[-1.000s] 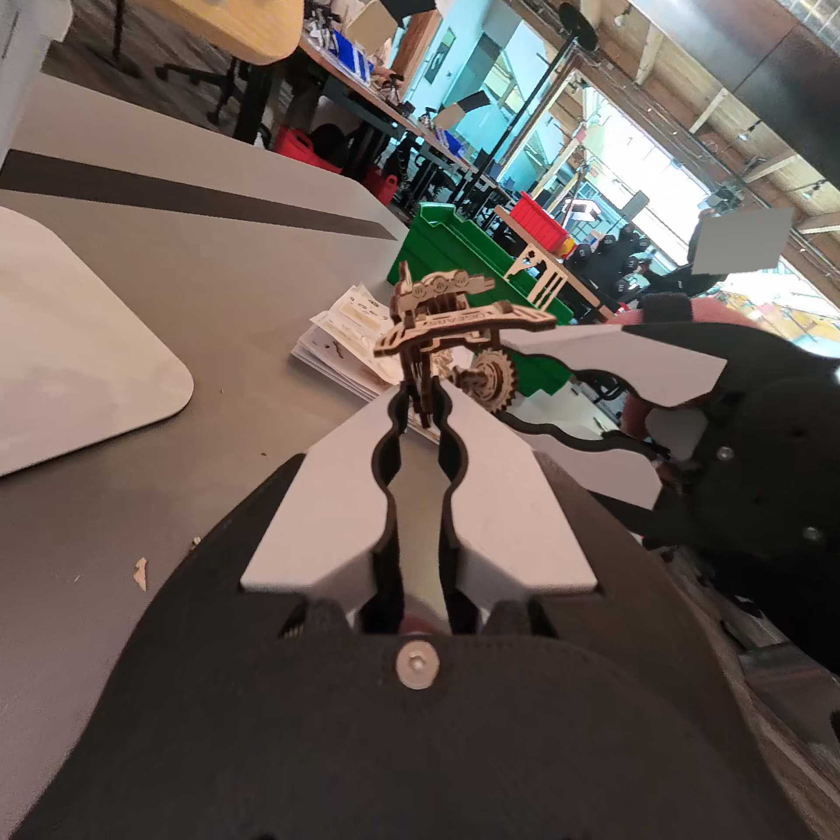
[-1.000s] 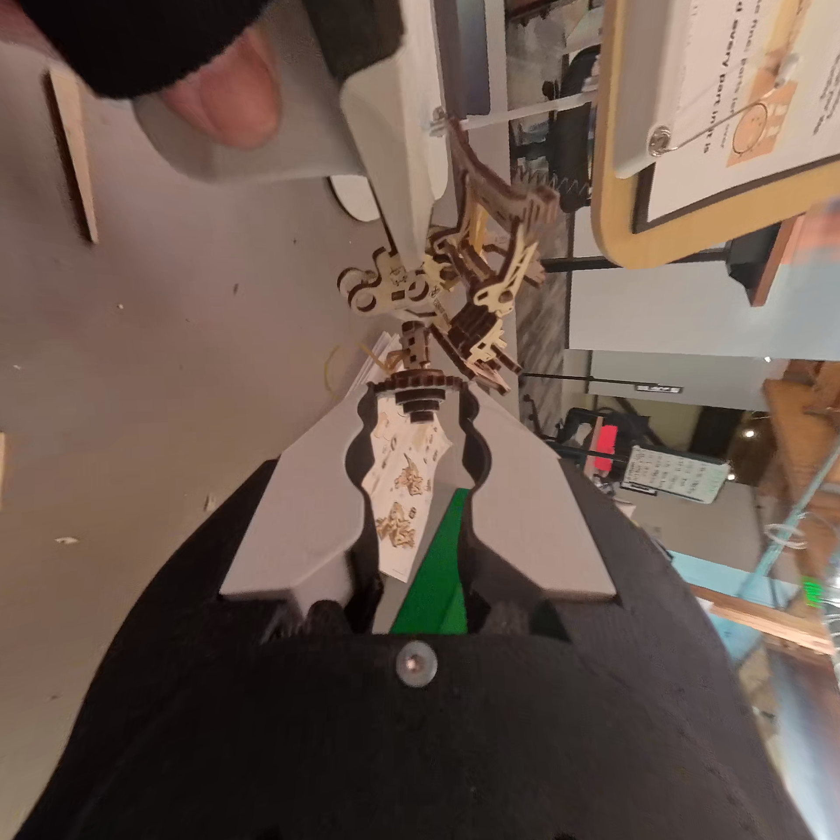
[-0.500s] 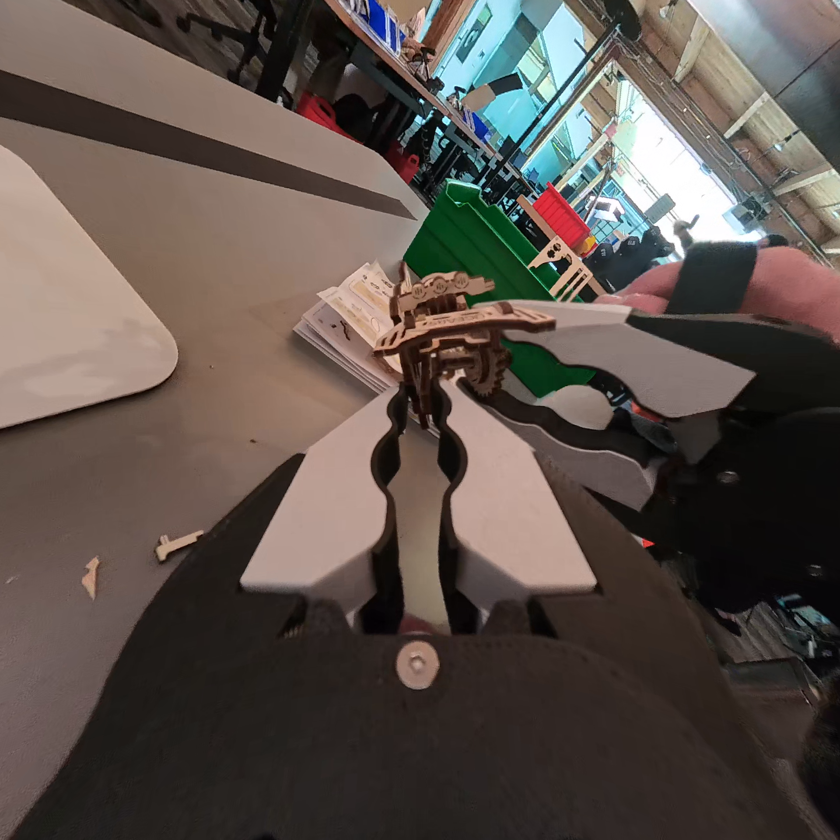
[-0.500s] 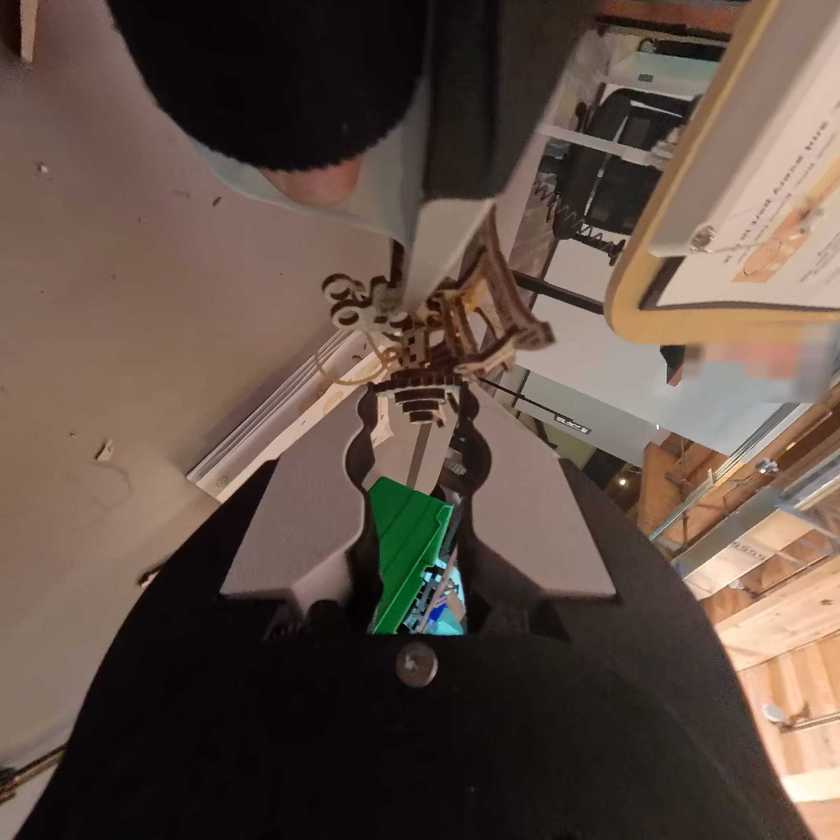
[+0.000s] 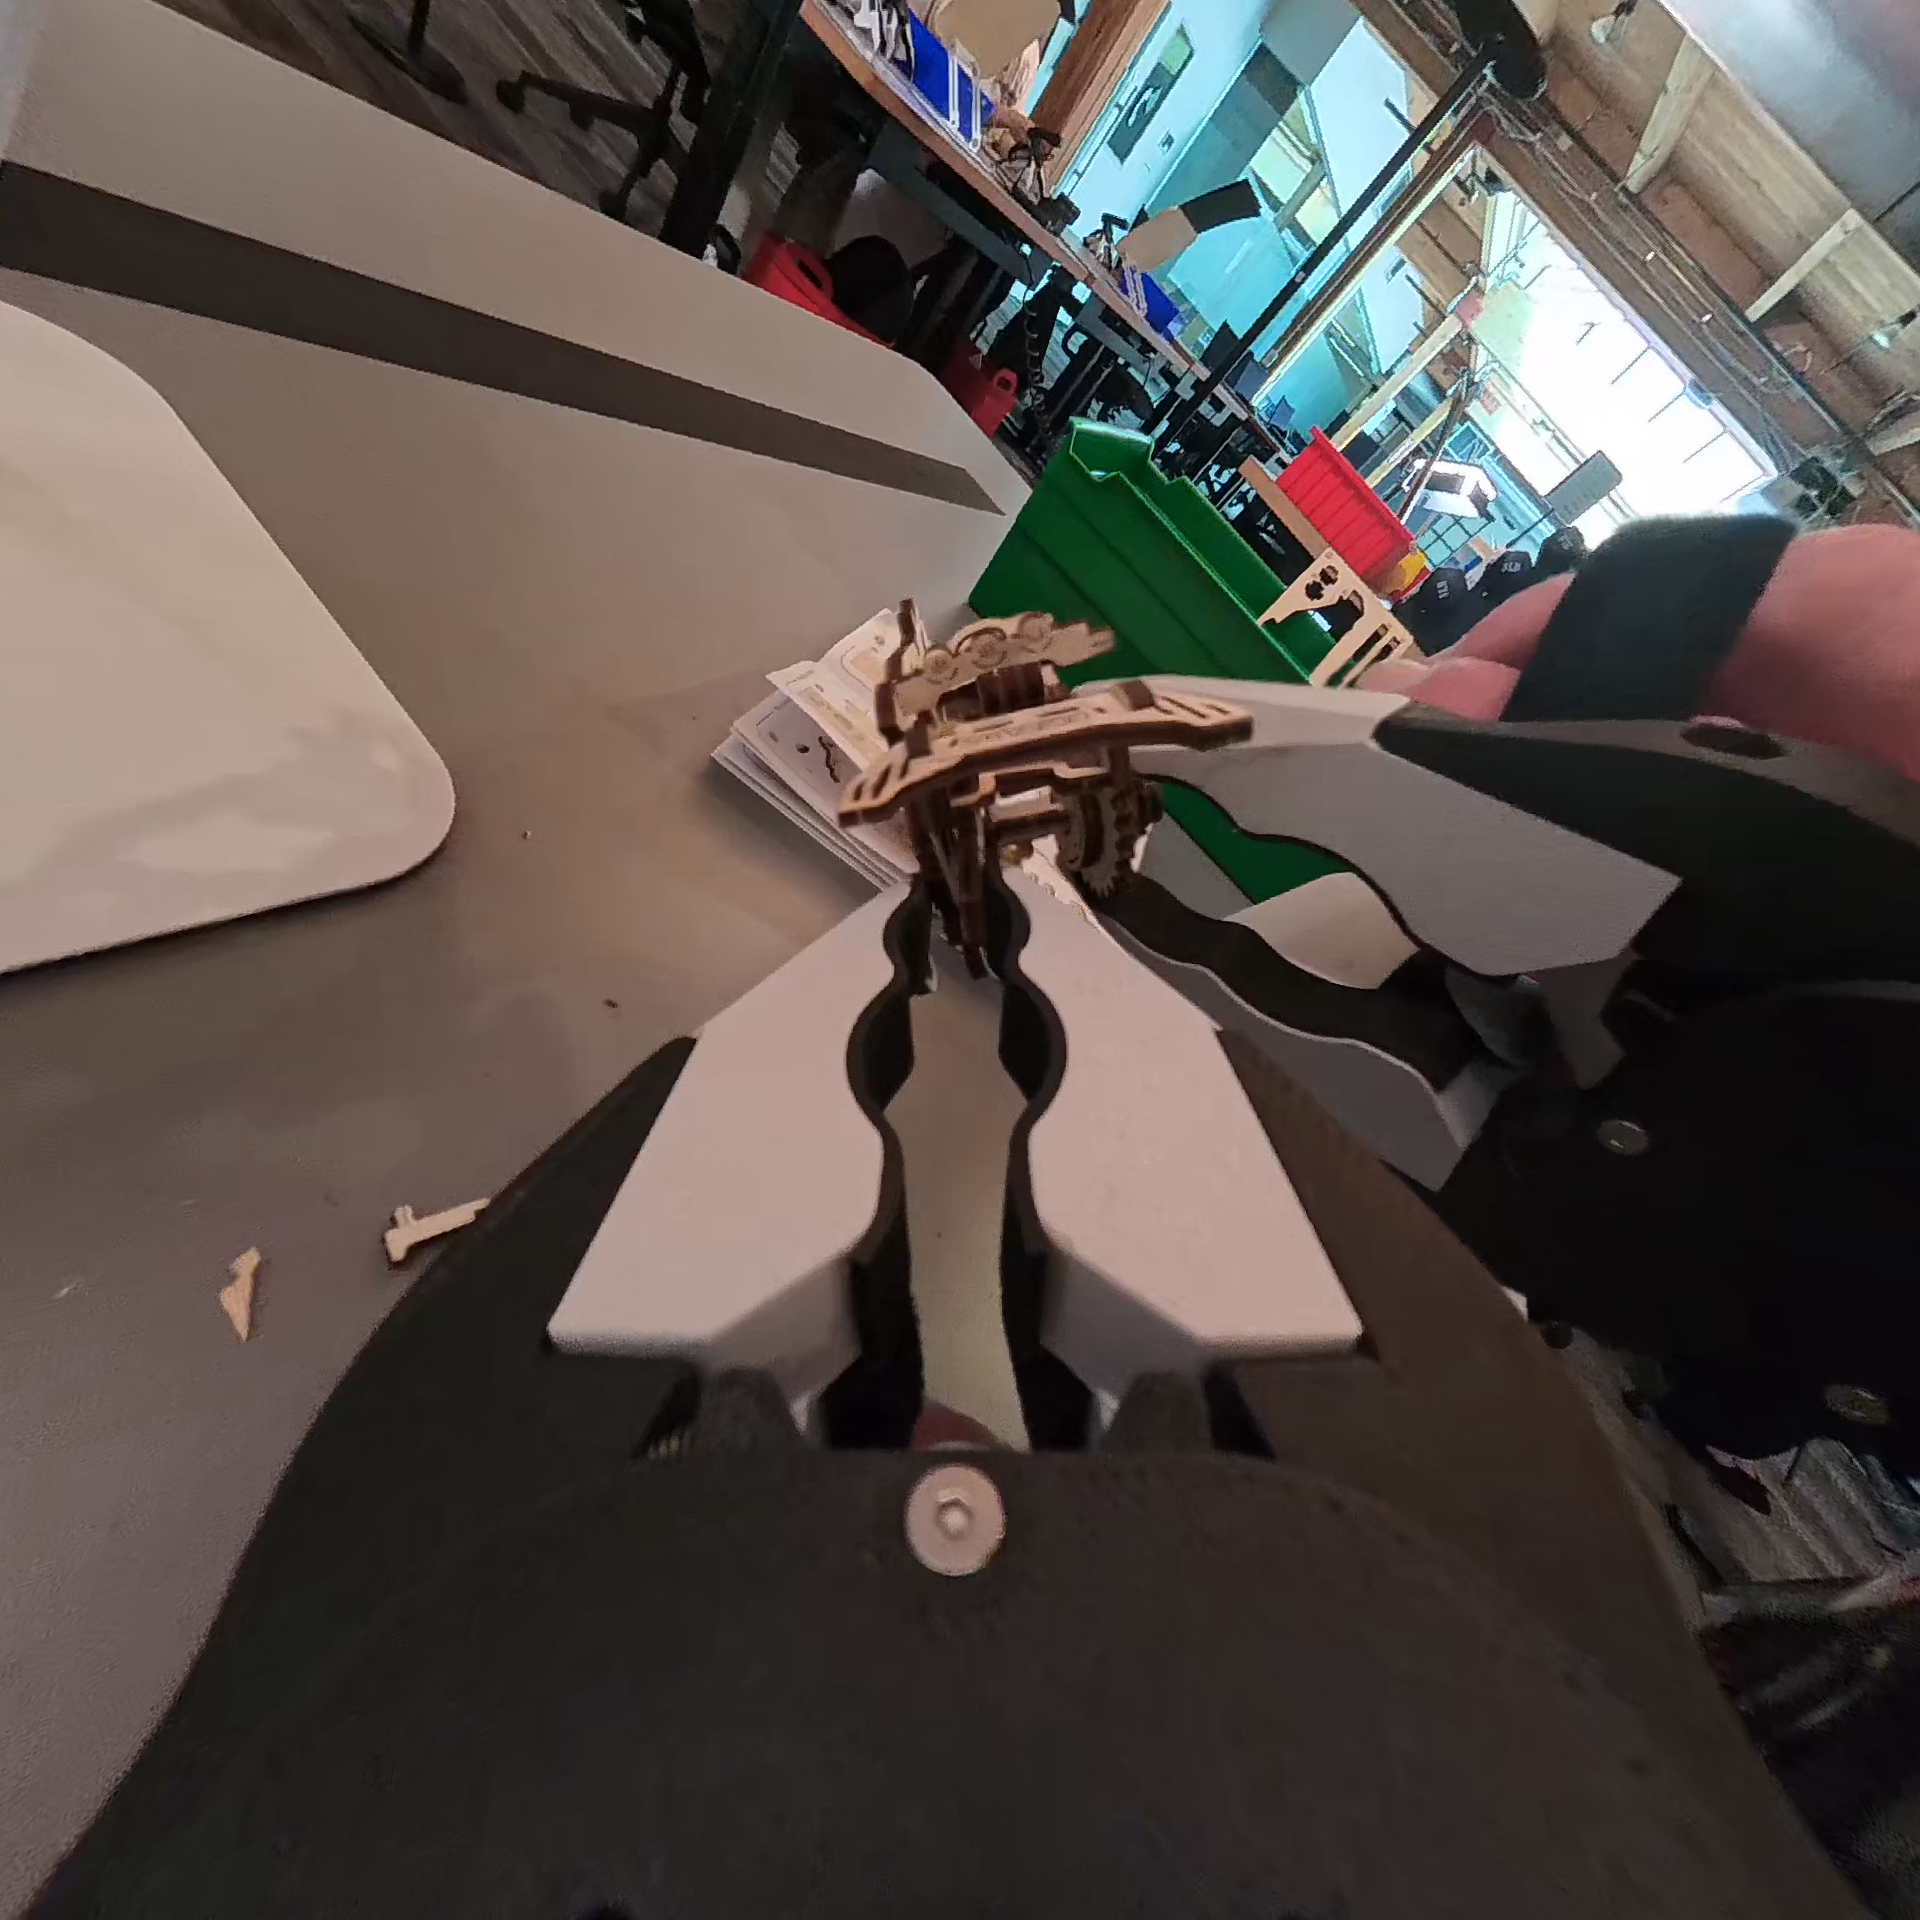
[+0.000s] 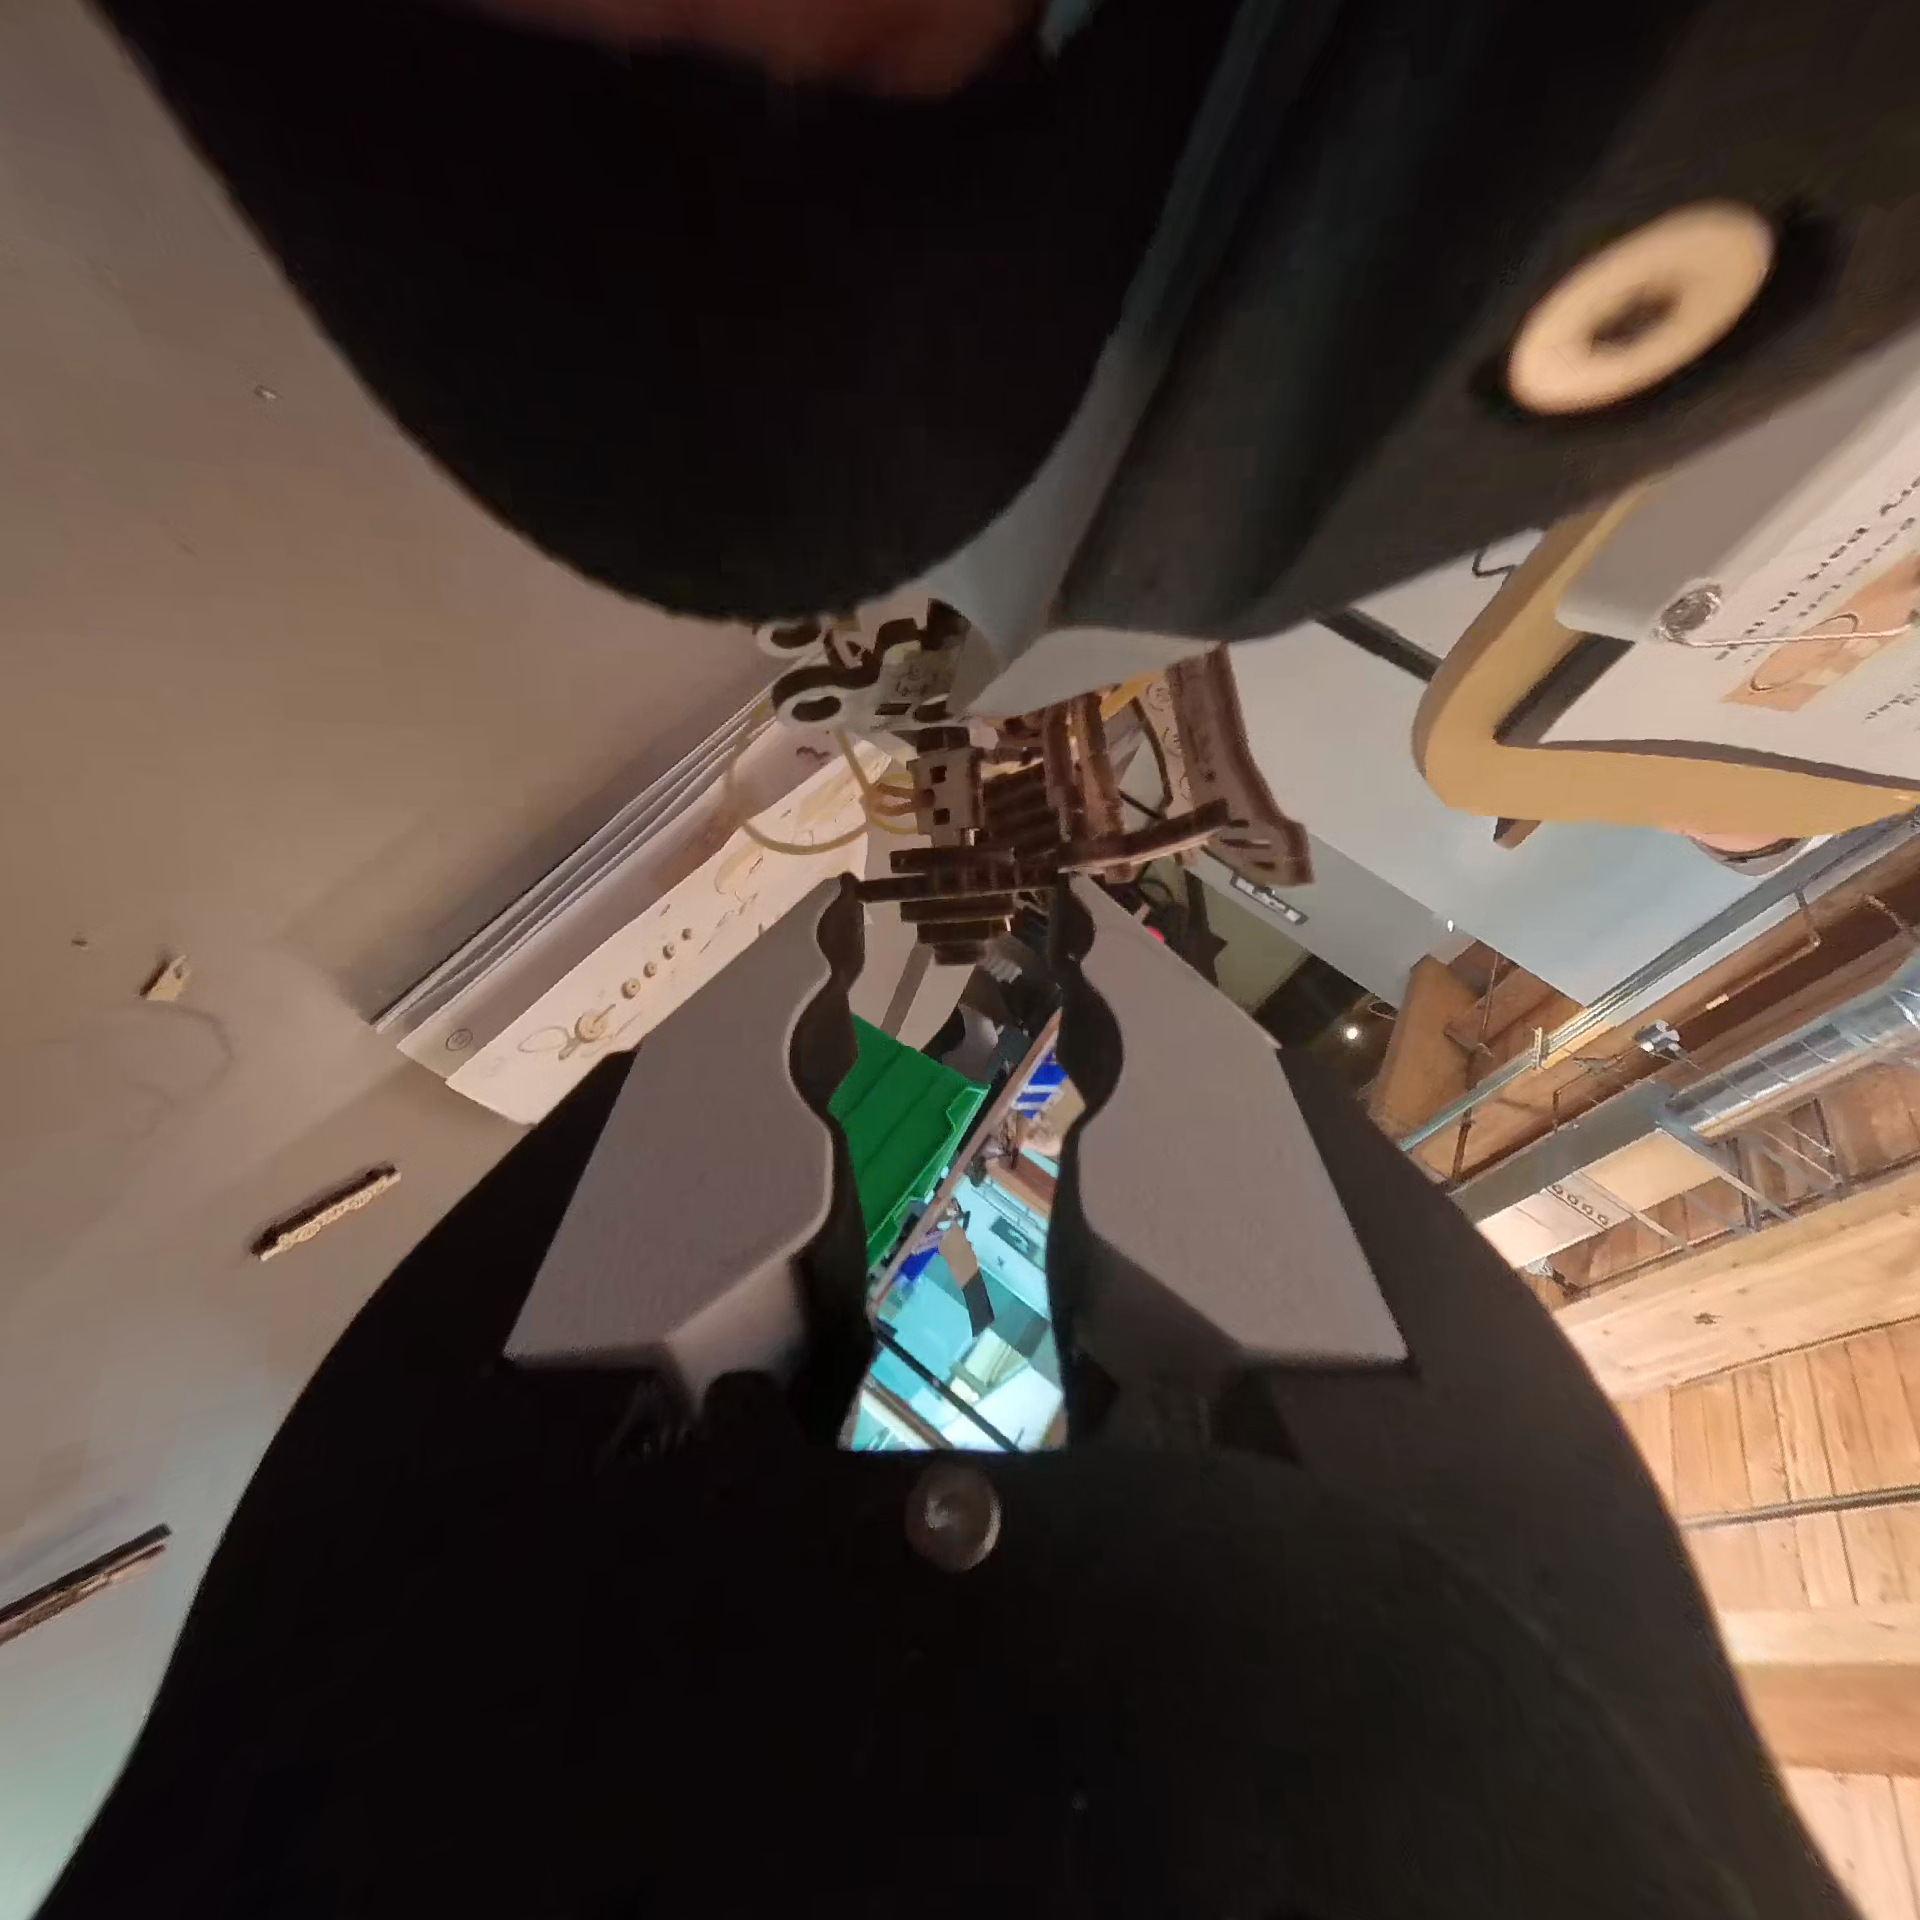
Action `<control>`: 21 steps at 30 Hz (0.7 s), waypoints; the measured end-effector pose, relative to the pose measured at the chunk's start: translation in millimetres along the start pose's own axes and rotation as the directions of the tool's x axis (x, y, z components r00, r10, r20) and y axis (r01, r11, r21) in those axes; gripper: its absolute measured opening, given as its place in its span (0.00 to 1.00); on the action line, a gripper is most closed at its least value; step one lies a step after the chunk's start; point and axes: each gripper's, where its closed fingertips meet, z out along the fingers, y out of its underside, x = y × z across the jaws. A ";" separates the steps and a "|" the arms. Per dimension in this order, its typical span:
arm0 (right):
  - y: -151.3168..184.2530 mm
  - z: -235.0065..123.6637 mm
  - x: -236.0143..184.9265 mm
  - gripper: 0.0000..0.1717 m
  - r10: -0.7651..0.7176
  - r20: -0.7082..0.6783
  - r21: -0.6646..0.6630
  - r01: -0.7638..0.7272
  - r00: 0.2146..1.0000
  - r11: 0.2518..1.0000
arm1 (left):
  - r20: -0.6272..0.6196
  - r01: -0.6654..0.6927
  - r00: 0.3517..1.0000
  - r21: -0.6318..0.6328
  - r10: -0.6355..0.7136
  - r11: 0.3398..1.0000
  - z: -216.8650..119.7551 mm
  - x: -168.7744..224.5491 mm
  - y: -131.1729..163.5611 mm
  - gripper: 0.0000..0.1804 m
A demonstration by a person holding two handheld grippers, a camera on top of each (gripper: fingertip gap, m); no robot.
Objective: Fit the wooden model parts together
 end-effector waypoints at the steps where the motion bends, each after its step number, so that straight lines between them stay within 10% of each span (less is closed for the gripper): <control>1: -0.3 1.4 0.0 0.19 0.001 0.001 -0.007 -0.001 1.000 1.000 | -0.001 0.009 1.000 -0.003 -0.009 1.000 1.0 0.1 1.5 0.04; 21: -12.8 10.8 -1.7 0.19 -0.274 -0.100 0.052 0.280 0.957 0.959 | -0.046 0.140 0.989 -0.024 -0.141 0.990 5.4 -9.6 8.4 0.04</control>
